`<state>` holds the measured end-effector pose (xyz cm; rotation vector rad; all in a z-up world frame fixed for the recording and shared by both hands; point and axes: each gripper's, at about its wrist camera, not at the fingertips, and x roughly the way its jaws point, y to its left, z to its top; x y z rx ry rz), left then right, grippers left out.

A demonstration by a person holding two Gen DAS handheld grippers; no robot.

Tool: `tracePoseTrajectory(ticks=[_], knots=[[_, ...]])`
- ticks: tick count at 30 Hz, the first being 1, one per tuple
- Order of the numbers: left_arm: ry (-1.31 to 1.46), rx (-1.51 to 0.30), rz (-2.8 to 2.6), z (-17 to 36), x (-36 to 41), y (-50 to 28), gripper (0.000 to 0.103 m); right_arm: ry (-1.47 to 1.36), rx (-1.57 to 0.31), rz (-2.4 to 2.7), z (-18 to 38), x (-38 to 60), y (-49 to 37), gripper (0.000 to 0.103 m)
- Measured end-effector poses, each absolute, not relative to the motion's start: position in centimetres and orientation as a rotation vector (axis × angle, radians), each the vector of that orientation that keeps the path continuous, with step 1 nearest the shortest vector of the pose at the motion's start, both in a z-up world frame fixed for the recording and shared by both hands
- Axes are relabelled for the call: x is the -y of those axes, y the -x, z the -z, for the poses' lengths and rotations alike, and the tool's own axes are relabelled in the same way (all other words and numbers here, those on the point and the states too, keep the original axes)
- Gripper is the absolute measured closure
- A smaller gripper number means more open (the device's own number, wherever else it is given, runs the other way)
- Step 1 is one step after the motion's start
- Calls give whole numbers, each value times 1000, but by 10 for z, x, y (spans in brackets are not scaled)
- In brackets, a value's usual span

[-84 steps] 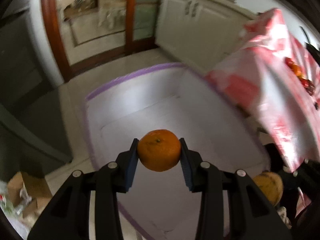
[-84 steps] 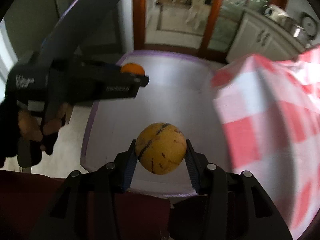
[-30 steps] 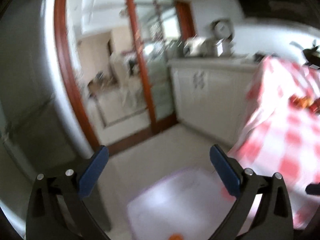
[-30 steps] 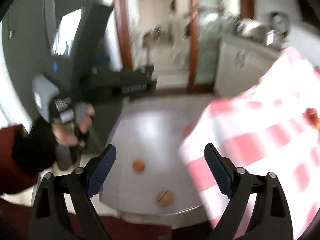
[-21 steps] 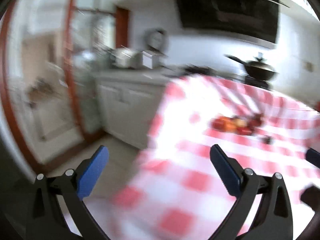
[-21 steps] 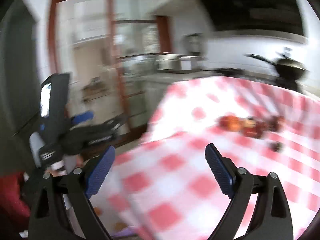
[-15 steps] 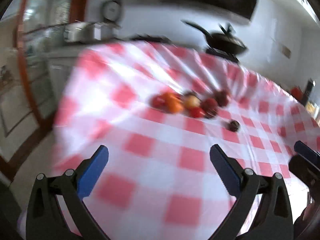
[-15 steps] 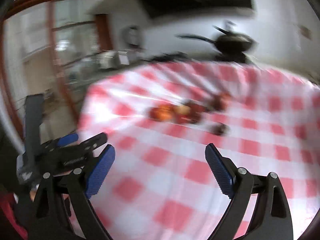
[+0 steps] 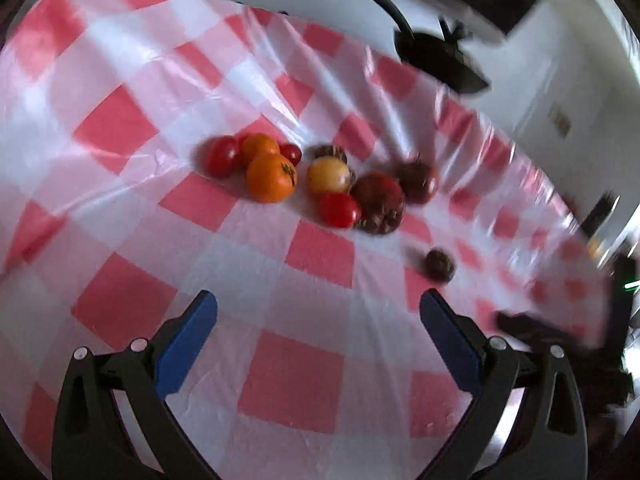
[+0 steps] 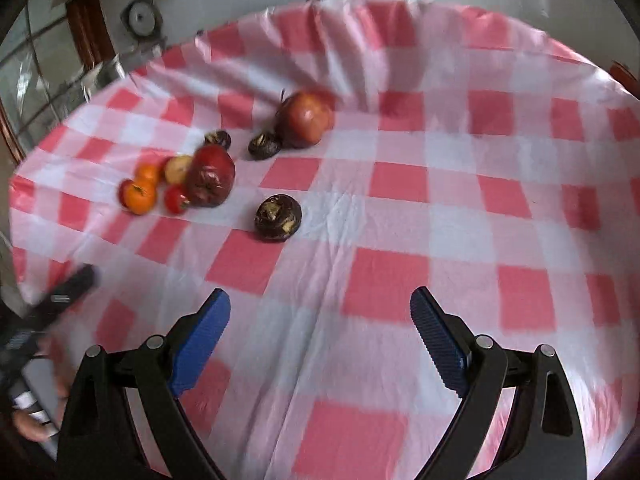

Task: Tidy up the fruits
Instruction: 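Move both open tools back over the fruits on the table, then grasp the dark brown fruit with the right tool while the left tool grasps an orange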

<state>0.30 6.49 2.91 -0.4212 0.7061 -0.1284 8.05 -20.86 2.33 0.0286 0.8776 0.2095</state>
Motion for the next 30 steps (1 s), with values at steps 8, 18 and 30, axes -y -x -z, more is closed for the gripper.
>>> tracePoseTrajectory(ticks=[8,18,30], knots=[[453,-742,152,-22,-67,-8,2,114,-917,-254,-3,153,-146,19],[260,-865,141,-18,-35,-44,2,-25,-869,-236,-10,186,-145,63],[255,-914,-113,-3,-69,-143,20,-113,-885,-270,-6,200,-150,63]])
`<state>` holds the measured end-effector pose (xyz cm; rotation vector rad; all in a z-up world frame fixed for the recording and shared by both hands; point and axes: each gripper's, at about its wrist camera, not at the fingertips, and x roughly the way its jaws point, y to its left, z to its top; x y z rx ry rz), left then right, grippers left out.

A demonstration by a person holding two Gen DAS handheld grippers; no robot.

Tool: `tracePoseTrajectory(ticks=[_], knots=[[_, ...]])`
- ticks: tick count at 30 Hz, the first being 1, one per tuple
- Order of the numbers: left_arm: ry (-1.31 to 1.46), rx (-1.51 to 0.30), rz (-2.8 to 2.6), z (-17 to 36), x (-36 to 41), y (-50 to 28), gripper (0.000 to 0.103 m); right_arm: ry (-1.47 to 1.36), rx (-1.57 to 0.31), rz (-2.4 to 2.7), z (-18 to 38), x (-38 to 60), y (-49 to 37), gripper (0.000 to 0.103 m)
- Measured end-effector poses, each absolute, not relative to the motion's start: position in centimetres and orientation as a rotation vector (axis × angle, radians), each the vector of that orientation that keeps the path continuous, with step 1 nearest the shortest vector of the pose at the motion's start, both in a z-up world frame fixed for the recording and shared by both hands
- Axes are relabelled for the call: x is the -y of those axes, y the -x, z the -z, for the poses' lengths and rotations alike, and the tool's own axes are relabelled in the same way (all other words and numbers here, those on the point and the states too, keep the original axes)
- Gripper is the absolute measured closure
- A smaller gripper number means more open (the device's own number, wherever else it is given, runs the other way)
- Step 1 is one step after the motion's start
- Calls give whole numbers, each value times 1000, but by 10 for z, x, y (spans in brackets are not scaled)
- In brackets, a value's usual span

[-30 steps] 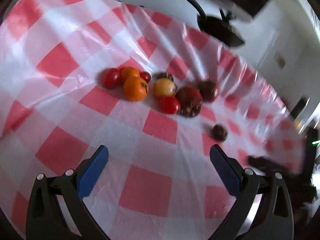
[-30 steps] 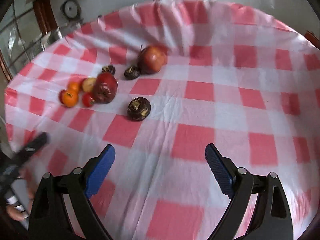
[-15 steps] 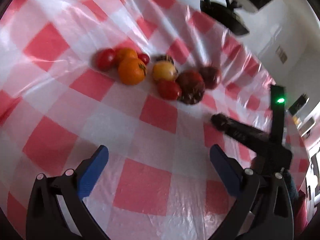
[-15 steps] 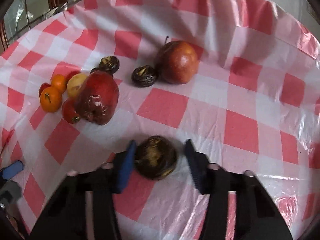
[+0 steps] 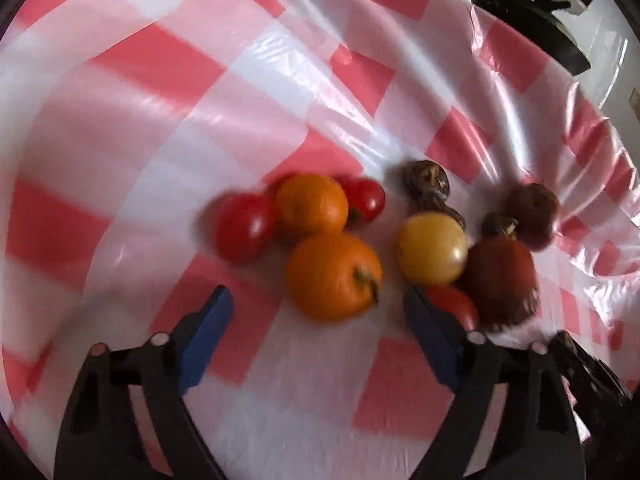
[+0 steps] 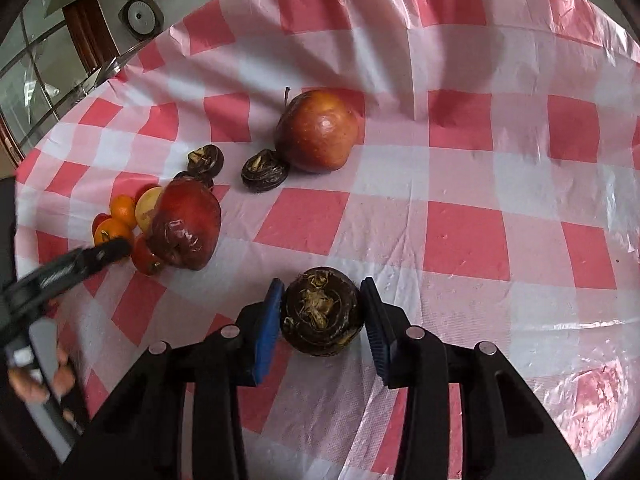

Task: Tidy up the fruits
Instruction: 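Grasp the dark brown fruit with the right tool while the left tool grasps an orange, then carry the orange and dark brown fruit with both tools over the white box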

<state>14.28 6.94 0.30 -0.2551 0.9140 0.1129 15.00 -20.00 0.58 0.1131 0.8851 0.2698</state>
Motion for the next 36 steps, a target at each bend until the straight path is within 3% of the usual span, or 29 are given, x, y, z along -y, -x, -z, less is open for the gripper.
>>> tracePoseTrajectory(ticks=[1,3,19,36], knots=[[230,-915,-124,-3,-66,-148,24,-111,-885,-268,-5,200,-151,63],[210,-908,-130,-4,-62,-149,59,-114,-886,-270,-4,200,-151,63],[283,-863,-50,-11,-51,-22,57,-184,-874,-324,-7,205,-143,63],[230,-835,20,-10,-46,109,57,-102,-854,-402,-30,159,31,63]])
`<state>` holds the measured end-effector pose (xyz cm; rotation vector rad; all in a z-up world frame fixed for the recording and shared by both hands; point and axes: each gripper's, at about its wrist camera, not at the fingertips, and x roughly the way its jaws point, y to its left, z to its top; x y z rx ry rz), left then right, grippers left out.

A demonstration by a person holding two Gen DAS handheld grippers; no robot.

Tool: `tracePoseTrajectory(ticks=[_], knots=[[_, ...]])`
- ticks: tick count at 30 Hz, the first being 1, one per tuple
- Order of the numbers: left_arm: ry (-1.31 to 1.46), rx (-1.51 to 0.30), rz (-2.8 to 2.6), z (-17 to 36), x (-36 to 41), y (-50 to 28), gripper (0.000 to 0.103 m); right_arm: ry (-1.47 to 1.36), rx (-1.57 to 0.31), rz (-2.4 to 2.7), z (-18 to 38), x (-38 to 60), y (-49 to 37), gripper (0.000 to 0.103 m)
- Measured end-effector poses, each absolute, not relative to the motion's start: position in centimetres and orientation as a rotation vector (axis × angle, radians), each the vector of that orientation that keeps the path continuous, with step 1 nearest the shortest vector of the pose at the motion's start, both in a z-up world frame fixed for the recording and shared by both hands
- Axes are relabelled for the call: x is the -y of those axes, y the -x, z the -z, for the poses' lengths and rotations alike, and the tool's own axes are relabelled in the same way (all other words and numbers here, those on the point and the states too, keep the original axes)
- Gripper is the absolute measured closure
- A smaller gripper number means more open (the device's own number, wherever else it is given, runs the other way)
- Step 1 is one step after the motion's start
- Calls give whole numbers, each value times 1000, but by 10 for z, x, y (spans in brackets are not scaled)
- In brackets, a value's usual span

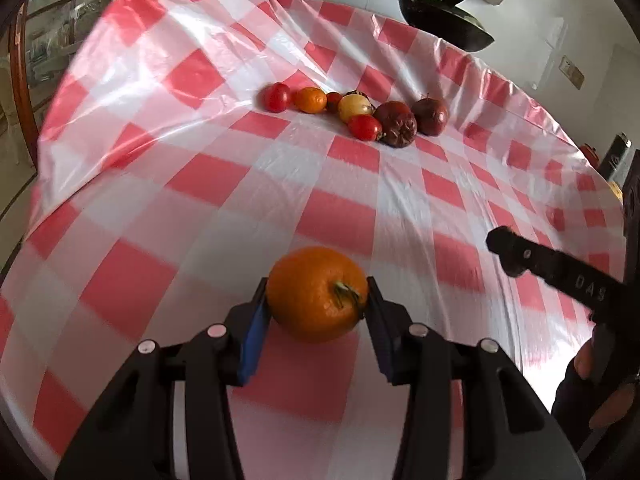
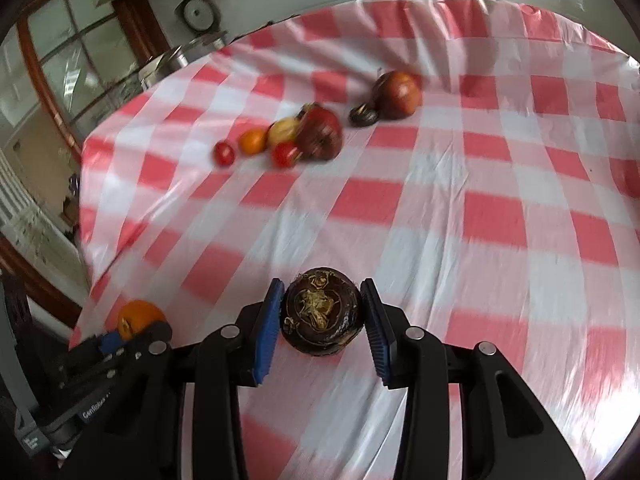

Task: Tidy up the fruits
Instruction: 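Carry the orange and dark brown fruit with both tools over the white box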

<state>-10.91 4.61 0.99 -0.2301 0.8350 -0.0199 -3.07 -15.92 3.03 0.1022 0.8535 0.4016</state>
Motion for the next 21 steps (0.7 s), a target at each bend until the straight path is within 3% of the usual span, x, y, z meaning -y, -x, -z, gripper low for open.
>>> tracePoseTrajectory(ticks=[21], knots=[[236,-808,-97,-18,-109,202,57,111,-798,-579,-33,87,138,63]])
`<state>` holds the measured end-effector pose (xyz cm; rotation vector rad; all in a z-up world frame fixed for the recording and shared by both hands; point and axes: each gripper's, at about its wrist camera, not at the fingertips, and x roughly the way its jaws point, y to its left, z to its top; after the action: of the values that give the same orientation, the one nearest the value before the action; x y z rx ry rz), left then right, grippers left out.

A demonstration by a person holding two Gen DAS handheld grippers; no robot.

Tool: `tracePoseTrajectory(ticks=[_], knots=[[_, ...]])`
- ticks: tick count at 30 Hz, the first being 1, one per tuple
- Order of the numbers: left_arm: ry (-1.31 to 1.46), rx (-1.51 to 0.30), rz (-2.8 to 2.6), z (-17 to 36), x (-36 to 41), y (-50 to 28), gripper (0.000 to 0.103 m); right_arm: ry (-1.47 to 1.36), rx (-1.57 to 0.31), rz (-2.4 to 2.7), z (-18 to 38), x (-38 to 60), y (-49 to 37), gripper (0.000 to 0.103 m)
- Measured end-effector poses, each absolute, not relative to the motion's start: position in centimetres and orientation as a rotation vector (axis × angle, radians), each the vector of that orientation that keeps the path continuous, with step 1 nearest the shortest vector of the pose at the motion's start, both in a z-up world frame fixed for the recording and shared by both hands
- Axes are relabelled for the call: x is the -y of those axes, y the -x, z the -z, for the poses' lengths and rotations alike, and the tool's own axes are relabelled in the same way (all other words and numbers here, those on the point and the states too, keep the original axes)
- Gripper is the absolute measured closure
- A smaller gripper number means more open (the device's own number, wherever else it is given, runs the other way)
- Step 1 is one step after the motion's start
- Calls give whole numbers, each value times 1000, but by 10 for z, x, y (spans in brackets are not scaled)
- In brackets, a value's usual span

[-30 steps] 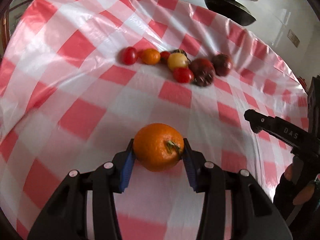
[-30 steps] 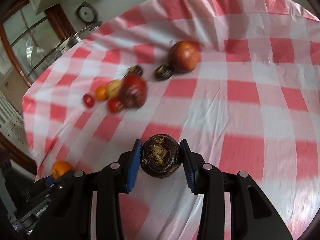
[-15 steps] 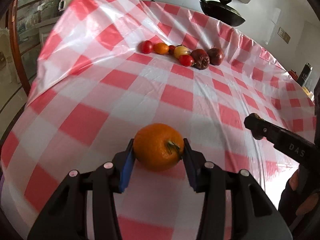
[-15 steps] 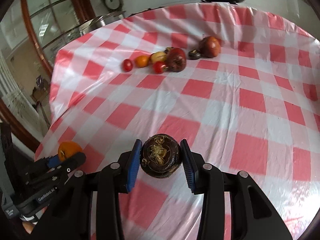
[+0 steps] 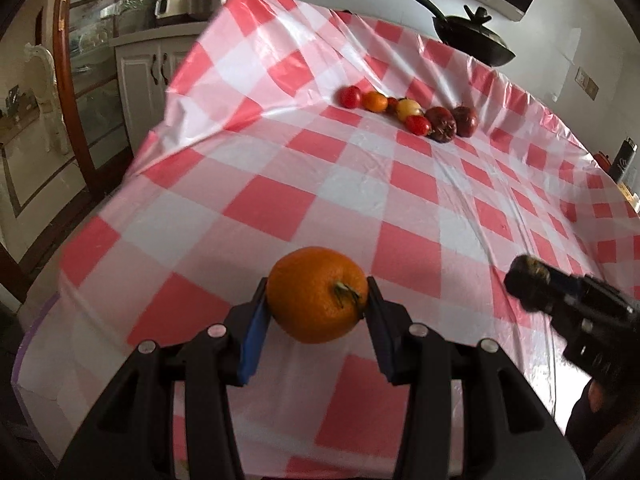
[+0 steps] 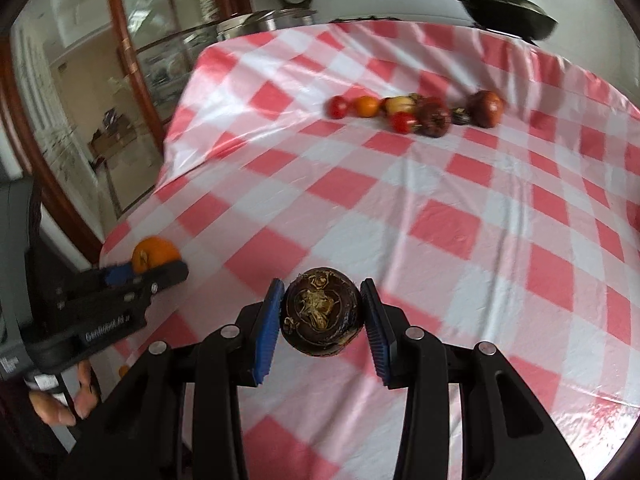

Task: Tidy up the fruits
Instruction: 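Carry the orange and dark brown fruit with both tools over the white box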

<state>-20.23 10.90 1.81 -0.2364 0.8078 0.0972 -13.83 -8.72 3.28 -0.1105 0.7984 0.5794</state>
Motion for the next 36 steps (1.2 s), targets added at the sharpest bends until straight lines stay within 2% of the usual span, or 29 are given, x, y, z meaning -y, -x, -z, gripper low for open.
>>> tracePoseTrajectory(ticks=[12,21,27,36], knots=[[314,-770,-199,-21,-167,254,57,271,-752,-782,-32,17,201,63],[386,-725,-357,-13,-227,316,57,481,-710,-991,-11,-49,267,63],[466,-758,-475,20,-263,360,57,596,-700,-1111,6,-87,301,63],[605,-903,-609,98,-299,391,57,801,-833,-1196,80,-146,325,63]])
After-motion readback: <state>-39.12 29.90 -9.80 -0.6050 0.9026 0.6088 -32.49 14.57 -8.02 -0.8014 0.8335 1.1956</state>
